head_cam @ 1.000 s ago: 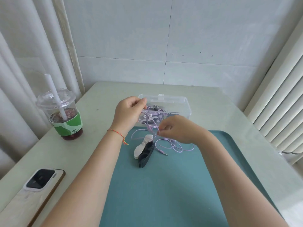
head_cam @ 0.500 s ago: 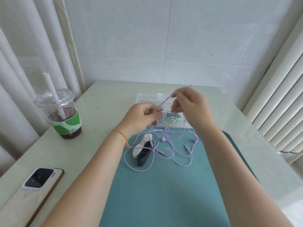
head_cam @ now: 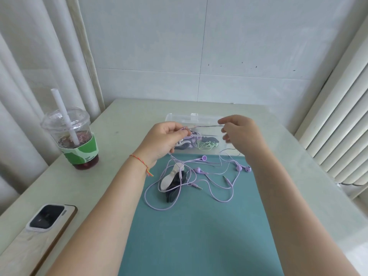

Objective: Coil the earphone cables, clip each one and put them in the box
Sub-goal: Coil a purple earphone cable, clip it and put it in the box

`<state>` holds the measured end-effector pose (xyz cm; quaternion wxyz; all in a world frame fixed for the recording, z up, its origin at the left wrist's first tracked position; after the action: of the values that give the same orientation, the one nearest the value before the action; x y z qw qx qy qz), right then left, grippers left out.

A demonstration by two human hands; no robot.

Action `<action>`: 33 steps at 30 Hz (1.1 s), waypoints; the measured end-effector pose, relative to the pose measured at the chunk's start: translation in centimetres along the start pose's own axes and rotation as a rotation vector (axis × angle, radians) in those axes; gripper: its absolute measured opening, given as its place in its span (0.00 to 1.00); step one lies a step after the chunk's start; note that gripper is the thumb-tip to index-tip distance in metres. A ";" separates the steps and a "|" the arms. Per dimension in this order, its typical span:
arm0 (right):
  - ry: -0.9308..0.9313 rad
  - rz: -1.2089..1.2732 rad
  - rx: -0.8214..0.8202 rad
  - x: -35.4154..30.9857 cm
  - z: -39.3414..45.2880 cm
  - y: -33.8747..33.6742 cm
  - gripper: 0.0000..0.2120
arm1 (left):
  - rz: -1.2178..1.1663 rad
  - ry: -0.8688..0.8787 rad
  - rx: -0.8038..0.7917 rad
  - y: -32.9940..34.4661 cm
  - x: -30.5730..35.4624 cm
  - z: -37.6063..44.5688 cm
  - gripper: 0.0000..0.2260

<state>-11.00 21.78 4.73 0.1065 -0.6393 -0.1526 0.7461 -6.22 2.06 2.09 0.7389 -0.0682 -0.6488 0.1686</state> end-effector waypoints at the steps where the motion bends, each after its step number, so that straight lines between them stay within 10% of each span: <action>1: -0.030 -0.064 -0.006 -0.1 -0.1 0.1 0.15 | 0.020 0.000 -0.004 0.1 0.0 0.0 0.04; 13: -0.299 -0.270 -0.337 -0.6 -1.8 3.4 0.05 | -0.099 -0.180 -0.062 1.4 0.5 -0.2 0.06; 21: -0.160 -0.370 0.286 0.7 0.3 -0.3 0.06 | -0.038 -0.101 0.081 -0.7 -0.1 0.2 0.10; 29: -0.384 -0.236 -0.249 -0.8 -1.9 3.4 0.10 | 0.128 -0.013 0.002 0.9 -0.3 0.0 0.08; 33: -0.349 -0.255 -0.194 -0.6 -1.9 3.9 0.03 | 0.102 -0.029 -0.020 1.0 0.2 -0.2 0.10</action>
<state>-8.90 18.08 3.58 0.1103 -0.4836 -0.3191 0.8075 -6.19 3.06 1.91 0.7193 -0.1061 -0.6566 0.2005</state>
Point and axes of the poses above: each hand's wrist, its own z-axis towards the middle knuckle, its own y-axis out of the palm, x = y × z, the point moved 2 cm from there along z, towards the middle knuckle, and after that the axes turned 4 degrees about z, right-handed, at the moved point
